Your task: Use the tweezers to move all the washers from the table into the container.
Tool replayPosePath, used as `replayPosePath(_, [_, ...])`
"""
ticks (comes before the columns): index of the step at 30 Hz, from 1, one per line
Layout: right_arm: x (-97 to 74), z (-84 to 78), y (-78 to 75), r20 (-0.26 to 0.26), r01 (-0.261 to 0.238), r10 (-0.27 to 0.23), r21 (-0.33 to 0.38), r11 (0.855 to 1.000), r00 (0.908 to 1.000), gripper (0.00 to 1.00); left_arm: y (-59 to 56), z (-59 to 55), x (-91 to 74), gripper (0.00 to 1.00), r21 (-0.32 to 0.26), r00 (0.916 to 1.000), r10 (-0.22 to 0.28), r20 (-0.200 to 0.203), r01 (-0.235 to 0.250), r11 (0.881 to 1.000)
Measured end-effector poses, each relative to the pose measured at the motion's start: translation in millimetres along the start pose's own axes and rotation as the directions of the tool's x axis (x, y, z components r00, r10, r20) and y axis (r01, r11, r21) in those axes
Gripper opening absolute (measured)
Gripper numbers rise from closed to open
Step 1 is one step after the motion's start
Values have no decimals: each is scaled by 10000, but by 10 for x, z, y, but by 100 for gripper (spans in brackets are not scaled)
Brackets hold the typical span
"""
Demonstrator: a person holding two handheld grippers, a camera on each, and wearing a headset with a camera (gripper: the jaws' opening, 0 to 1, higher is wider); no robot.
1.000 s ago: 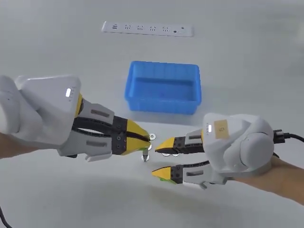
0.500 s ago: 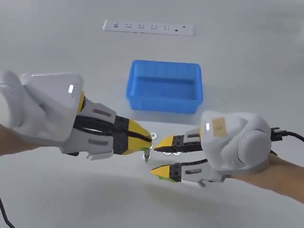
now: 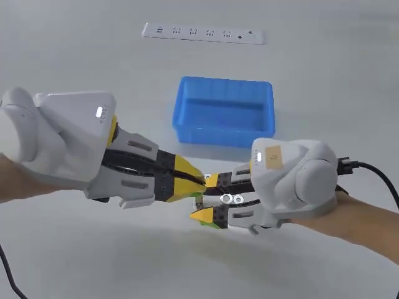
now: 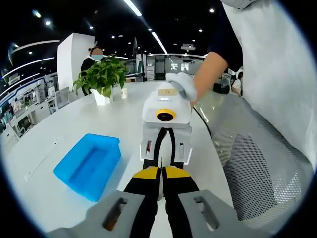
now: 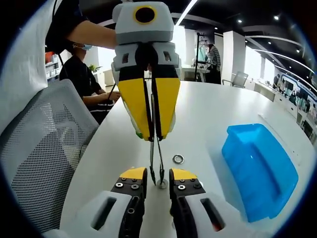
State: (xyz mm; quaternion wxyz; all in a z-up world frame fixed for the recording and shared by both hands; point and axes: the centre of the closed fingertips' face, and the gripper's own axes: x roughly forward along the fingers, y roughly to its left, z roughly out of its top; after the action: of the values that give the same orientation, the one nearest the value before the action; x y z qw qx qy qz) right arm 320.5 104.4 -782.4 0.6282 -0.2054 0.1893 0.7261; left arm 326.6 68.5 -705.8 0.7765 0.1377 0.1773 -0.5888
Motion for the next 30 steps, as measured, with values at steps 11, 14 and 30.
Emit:
replayPosePath(11, [32,-20,44,-179,-222,220,-120,9997,9996,11,-30,-2,9,6,-198,9999,0,101,2,9998])
replayPosePath(14, [26,-25,46,-220,-227,222,-223,9995,9995,10,-39,0,16,6,-204,9999,-5,120,8,9998])
replayPosePath(30, [35,-23,28,-383,36,-49,-351,9994,9993,9,-15,-15,-7,7,-574,9993,363,97,-357,9977])
